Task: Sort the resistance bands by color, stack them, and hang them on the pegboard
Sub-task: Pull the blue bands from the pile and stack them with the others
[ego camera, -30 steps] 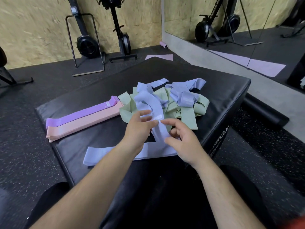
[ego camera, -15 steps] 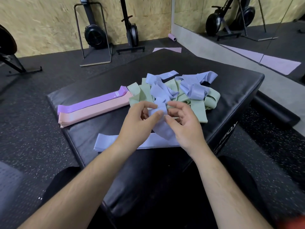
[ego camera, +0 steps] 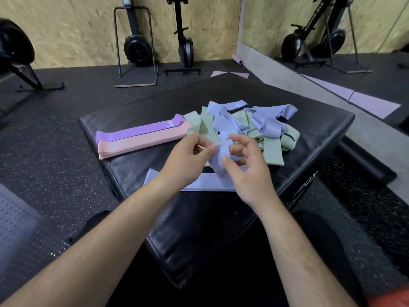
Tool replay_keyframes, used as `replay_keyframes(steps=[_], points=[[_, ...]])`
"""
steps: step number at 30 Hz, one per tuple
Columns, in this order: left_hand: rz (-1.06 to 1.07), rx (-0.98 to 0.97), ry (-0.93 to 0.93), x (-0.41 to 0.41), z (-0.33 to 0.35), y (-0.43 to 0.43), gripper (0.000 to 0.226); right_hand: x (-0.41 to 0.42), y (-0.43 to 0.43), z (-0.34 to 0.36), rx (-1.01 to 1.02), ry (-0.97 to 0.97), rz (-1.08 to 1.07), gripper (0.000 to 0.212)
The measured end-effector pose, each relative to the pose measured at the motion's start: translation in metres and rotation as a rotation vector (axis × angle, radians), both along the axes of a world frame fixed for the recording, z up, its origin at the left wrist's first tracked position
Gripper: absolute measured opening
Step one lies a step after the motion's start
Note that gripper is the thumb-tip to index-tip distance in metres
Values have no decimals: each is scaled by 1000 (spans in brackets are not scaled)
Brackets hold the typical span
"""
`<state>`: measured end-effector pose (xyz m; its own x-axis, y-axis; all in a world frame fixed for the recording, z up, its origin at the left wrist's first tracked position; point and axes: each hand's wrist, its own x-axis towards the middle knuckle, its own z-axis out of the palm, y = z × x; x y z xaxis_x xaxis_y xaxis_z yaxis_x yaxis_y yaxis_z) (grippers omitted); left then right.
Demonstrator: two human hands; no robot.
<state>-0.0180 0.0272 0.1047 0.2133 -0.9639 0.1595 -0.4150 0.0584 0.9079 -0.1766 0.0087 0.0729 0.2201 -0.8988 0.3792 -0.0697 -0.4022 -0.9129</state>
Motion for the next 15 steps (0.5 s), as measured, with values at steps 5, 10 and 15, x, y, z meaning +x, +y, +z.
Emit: replay_keyframes(steps=[5,10,15], points=[[-26,-111,-110,-3,19,1,12,7,-13,3,-40,201,-90,28],[-70,-156,-259,-3,33,-3,9,12,-22,16,-59,251,-130,12],[-13,-277,-271,2,55,-7,10,16,-26,45,-117,217,-59,9]])
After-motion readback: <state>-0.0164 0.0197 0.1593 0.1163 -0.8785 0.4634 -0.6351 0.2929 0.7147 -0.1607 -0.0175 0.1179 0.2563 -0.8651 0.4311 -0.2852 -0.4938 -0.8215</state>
